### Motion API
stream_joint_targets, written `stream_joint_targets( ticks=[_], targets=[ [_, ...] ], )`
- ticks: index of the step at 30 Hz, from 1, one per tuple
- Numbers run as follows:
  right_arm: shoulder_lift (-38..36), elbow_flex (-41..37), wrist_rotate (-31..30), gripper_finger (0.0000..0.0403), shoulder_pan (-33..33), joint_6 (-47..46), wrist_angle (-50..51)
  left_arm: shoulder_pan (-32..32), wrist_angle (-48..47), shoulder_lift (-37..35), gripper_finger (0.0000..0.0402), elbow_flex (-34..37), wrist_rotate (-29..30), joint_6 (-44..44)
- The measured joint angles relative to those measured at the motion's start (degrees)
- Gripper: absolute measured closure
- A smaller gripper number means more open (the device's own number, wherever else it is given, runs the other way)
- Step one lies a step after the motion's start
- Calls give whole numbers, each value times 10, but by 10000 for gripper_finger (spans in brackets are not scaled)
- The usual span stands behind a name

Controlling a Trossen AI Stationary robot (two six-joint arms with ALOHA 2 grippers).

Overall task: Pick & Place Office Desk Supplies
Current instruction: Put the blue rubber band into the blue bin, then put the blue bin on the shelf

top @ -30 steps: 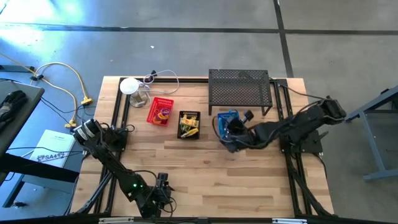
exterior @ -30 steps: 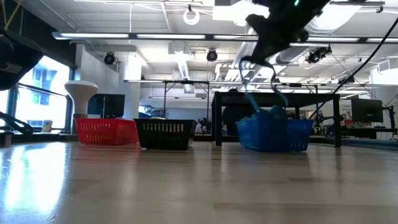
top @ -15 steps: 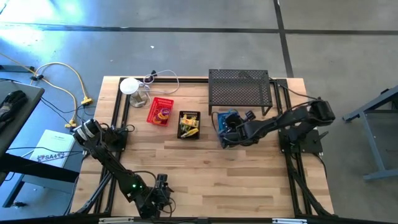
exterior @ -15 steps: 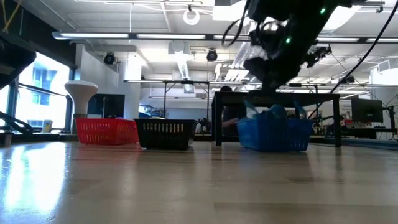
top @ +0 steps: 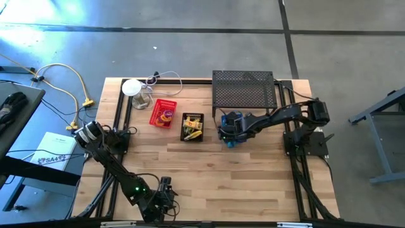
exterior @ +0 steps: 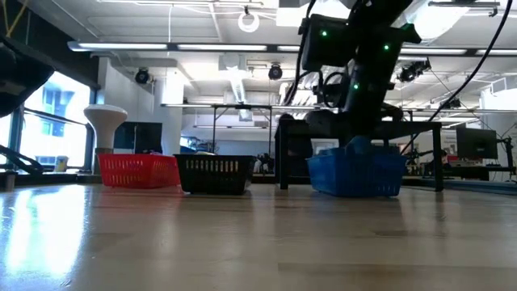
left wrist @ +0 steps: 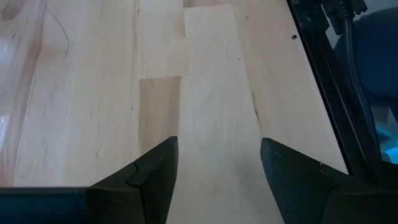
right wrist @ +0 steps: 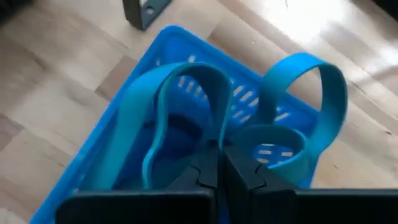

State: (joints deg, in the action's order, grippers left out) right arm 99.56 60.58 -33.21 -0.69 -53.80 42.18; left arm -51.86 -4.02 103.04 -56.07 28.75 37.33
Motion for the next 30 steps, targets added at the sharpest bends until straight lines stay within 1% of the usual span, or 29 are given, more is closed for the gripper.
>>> stream_joint_targets(
  ticks=[2, 4, 8, 10, 13, 15, 22, 25, 27, 30],
  targets=[
    [-3, 0, 5, 401, 3, 5, -7, 0, -2, 0, 181, 0, 0, 0],
    [-3, 0, 25, 401, 8, 10, -16, 0, -2, 0, 181, 0, 0, 0],
    [2, 0, 125, 401, 23, 11, -37, 0, -2, 0, 181, 0, 0, 0],
    [8, 0, 154, 401, 31, 11, -39, 0, -2, 0, 181, 0, 0, 0],
    [9, 0, 155, 393, 36, 11, -31, 0, -1, 0, 181, 0, 0, 2],
    [8, 0, 157, 379, 39, 11, -22, 0, -2, 0, 181, 0, 0, 3],
    [-4, 0, 169, 298, 46, 15, -13, 0, -2, 0, 181, 0, 0, 3],
    [-11, 7, 172, 268, 54, 13, 6, 0, -2, 0, 181, 0, 0, 4],
    [-15, 20, 171, 257, 57, 11, 16, 0, -2, 0, 181, 0, 0, 4],
    [-23, 37, 172, 253, 62, 10, 49, 0, 0, 0, 181, 0, 0, 4]
  ],
)
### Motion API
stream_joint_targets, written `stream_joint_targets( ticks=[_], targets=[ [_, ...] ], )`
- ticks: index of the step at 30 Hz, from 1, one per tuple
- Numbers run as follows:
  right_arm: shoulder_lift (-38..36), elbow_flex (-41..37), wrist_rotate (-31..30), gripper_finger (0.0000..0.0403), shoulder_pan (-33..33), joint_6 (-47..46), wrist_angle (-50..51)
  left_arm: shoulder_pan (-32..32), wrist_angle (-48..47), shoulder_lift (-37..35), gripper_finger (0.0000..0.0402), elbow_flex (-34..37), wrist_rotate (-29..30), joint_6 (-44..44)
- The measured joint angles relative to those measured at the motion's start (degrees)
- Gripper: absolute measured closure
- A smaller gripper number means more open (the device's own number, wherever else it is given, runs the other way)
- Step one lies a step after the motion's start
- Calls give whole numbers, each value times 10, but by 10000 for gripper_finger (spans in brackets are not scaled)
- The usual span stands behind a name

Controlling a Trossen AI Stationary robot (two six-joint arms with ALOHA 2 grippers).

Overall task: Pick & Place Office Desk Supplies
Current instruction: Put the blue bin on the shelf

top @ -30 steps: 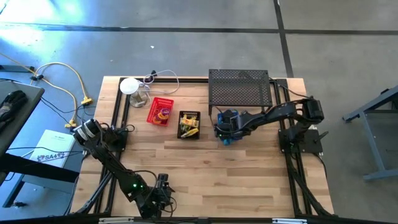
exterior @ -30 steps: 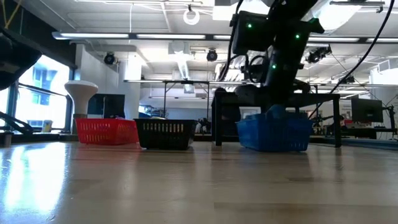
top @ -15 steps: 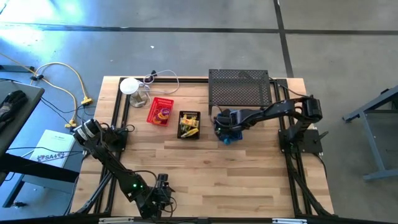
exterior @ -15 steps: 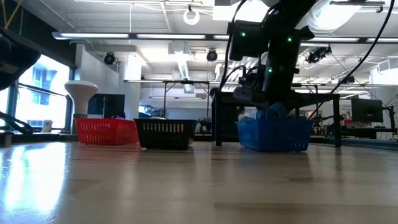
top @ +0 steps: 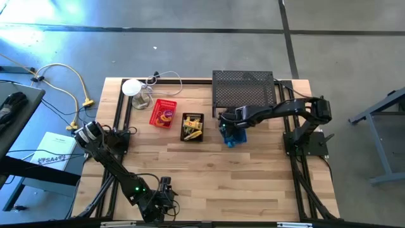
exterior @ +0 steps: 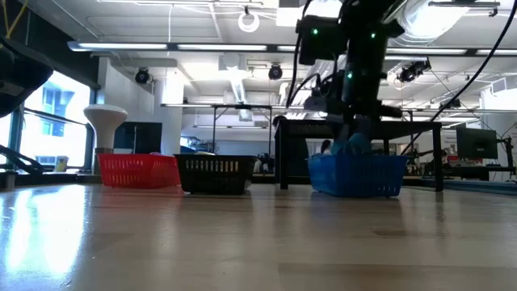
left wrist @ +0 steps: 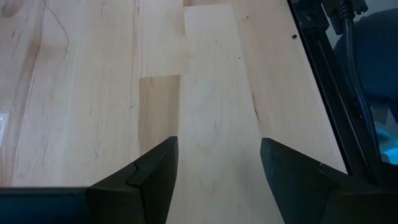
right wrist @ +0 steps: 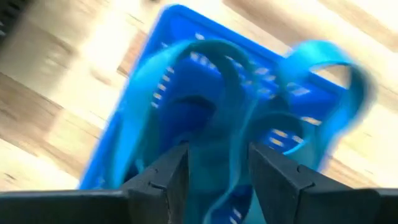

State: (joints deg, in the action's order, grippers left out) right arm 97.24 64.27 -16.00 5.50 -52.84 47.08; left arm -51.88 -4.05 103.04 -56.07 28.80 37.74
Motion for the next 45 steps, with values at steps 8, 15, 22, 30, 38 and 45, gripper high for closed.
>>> stream_joint_targets(
  ticks=[8, 15, 22, 30, 38, 45],
  targets=[
    [-34, 46, 28, 270, -5, 4, 55, -2, 0, 0, 181, 0, 0, 1],
    [-68, 54, 117, 282, -18, 65, 78, -6, 0, 0, 181, 0, 0, 8],
    [-52, 54, 194, 283, -82, 238, 73, -6, 0, 0, 181, 0, 0, 9],
    [-35, 53, 89, 284, -136, 302, 85, -6, 5, 0, 181, 0, 0, 17],
    [-13, 47, 83, 284, -138, 364, 65, -6, 5, 0, 181, 0, 0, 17],
    [9, 42, 82, 284, -134, 368, 58, -6, 7, 0, 181, 0, 0, 17]
  ],
)
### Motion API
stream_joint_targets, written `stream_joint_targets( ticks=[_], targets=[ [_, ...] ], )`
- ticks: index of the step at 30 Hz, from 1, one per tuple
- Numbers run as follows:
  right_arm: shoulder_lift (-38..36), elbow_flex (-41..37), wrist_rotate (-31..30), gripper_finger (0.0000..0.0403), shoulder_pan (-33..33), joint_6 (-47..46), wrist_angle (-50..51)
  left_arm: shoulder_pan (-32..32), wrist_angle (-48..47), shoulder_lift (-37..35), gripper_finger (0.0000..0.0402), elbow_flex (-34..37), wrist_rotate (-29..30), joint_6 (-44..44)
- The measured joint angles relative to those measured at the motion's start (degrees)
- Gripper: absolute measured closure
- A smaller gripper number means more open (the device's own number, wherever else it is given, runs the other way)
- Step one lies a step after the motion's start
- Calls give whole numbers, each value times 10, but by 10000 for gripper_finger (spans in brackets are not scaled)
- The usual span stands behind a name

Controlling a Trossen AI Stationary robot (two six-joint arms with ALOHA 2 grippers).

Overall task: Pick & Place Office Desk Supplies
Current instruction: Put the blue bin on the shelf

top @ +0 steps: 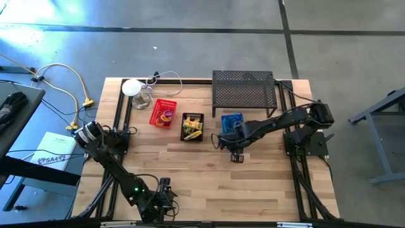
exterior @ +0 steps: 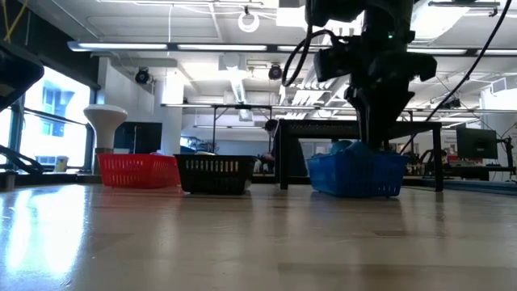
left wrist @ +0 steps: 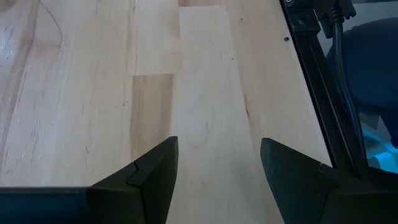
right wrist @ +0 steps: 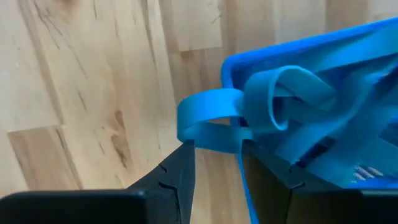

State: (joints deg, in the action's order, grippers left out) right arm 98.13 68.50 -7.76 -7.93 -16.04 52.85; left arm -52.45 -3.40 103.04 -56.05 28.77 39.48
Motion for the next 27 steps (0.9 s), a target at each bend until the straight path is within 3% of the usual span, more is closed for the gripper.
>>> stream_joint_targets(
  ticks=[19, 27],
  targets=[
    [54, 1, -2, 286, 31, 28, -29, 0, 0, 0, 181, 0, 0, 0],
    [57, 1, 2, 362, 32, 28, -28, 0, 0, 0, 181, 0, 0, 0]
  ],
)
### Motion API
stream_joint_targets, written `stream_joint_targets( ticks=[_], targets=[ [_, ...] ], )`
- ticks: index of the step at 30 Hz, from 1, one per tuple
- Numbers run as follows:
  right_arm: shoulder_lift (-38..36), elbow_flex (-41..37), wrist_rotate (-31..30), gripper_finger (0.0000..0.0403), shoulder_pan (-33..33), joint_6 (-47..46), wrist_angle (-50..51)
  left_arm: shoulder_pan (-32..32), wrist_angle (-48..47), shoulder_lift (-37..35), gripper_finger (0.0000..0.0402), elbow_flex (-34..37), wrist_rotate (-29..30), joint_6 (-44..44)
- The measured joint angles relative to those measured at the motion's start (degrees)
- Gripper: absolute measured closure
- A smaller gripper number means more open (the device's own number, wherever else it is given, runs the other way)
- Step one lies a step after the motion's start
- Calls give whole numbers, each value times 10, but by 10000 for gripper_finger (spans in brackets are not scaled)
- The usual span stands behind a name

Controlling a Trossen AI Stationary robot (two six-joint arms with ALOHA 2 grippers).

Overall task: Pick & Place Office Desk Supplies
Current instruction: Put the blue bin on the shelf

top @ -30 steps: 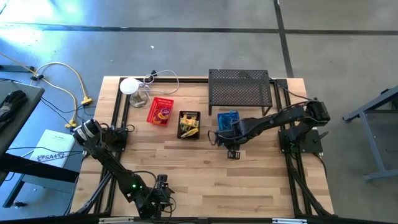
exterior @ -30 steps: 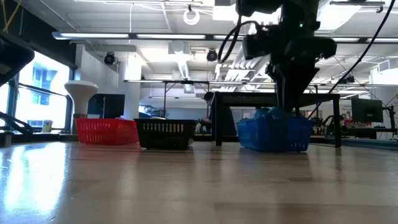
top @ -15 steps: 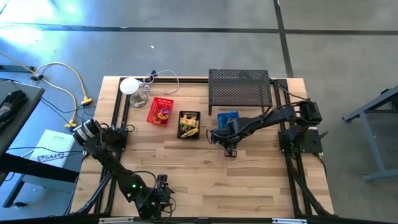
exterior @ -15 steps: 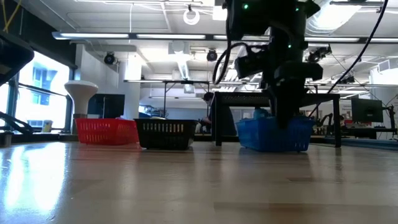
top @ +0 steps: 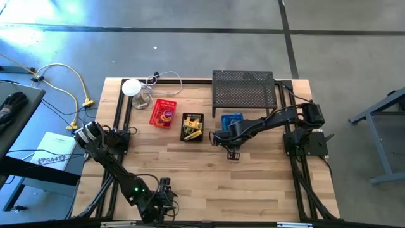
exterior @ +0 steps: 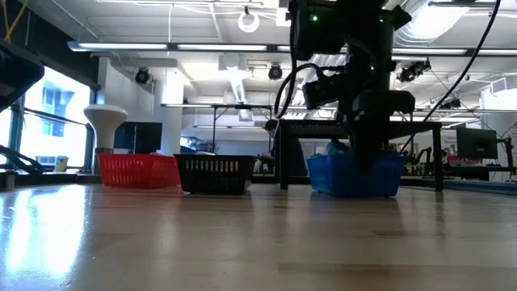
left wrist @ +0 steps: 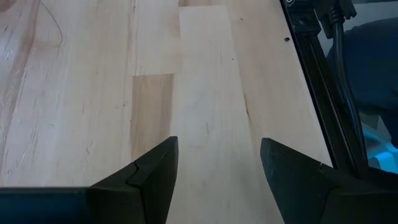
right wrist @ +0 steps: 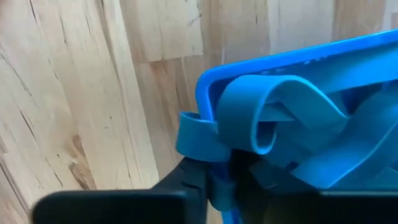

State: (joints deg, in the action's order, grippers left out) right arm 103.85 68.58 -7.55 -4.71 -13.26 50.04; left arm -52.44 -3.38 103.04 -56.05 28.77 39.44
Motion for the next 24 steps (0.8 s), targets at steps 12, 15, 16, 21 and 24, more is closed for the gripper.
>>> stream_joint_targets(
  ticks=[12, 15, 16, 21, 24],
  targets=[
    [0, 10, -21, 396, -11, -7, 33, 0, 0, 0, 181, 0, 0, 0],
    [0, 25, -19, 397, -25, -21, 58, 0, 0, 0, 181, 0, 0, 0],
    [0, 31, -18, 397, -32, -27, 69, 0, 0, 0, 181, 0, 0, 0],
    [0, 68, -27, 397, -79, -62, 142, 0, 0, 0, 181, 0, 0, 0],
    [0, 93, -36, 397, -109, -92, 179, 0, 0, 0, 181, 0, 0, 0]
  ],
)
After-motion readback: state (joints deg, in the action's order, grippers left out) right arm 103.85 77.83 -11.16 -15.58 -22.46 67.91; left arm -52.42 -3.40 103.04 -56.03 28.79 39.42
